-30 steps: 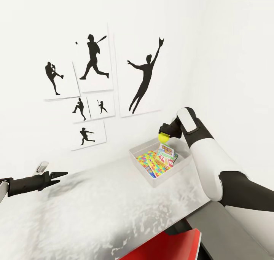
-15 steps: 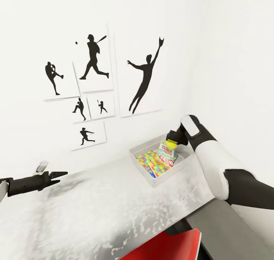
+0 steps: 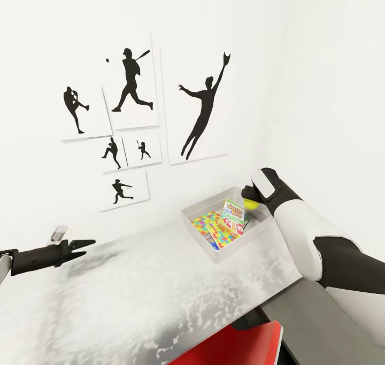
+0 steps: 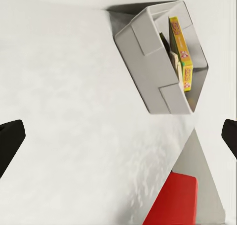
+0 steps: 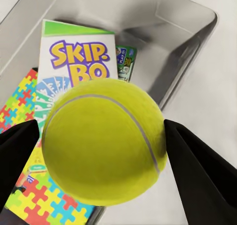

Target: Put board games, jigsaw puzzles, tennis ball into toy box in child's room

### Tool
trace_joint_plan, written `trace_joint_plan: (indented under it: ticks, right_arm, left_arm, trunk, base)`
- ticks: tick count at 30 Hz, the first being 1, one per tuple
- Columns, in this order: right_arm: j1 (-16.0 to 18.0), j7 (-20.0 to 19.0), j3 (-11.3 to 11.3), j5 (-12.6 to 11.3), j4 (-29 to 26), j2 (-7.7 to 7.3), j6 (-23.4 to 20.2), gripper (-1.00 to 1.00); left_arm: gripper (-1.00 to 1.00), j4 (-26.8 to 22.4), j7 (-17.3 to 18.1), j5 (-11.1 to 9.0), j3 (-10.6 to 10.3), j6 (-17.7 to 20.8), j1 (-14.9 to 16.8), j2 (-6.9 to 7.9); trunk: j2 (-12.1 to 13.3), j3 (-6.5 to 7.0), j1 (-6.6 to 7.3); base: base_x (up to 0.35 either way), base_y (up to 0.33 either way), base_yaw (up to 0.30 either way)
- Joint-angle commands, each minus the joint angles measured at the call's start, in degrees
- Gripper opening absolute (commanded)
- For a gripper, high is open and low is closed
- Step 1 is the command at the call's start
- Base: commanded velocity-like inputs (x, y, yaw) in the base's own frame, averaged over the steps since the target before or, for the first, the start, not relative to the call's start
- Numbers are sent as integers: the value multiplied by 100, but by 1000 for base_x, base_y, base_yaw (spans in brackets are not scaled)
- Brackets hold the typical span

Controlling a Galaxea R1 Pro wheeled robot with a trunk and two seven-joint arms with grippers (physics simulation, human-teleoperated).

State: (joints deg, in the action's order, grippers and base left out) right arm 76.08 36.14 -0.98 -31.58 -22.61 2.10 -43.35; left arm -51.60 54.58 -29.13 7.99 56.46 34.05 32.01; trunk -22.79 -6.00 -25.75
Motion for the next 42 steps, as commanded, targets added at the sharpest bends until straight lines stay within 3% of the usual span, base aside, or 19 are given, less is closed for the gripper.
trace_joint_plan:
  ticks: [1,8,18,24,26,32,42]
  right_arm:
    - [4,38,-9,-40,-7,2,26,-100]
    - [7,2,-5,-39,-14,-3,212,-100]
    - [12,5,5,-32,-74,1,187,-100]
    - [13,15,9,-32,-77,1,171,-100]
    - [13,22,9,-29,-77,1,173,-100]
    - [13,33,64,-20,-54,-8,206,-100]
    - [13,15,95,-23,-44,-211,222,-100]
  left_arm:
    - [100,0,121,7,3,22,5,0]
    - [100,0,1136,44,5,12,-21,11]
    - [100,0,1513,5,14,6,-120,39]
    - [100,0,2528,59,17,0,-195,58]
    - [100,0,2703,65,23,-2,-242,64]
    - [100,0,2826,64,26,-3,-273,68]
    - [100,0,2838,61,27,3,-277,69]
  trunk:
    - [-13,-13,-4]
    - [-13,-13,-4]
    - [-13,-23,-4]
    - [-13,-72,-4]
    - [-13,-90,-4]
    - [-13,-146,-4]
    - [-13,-241,-4]
  base:
    - [0,0,0]
    - [0,0,0]
    - [0,0,0]
    - [0,0,0]
    - [0,0,0]
    - [0,0,0]
    - [0,0,0]
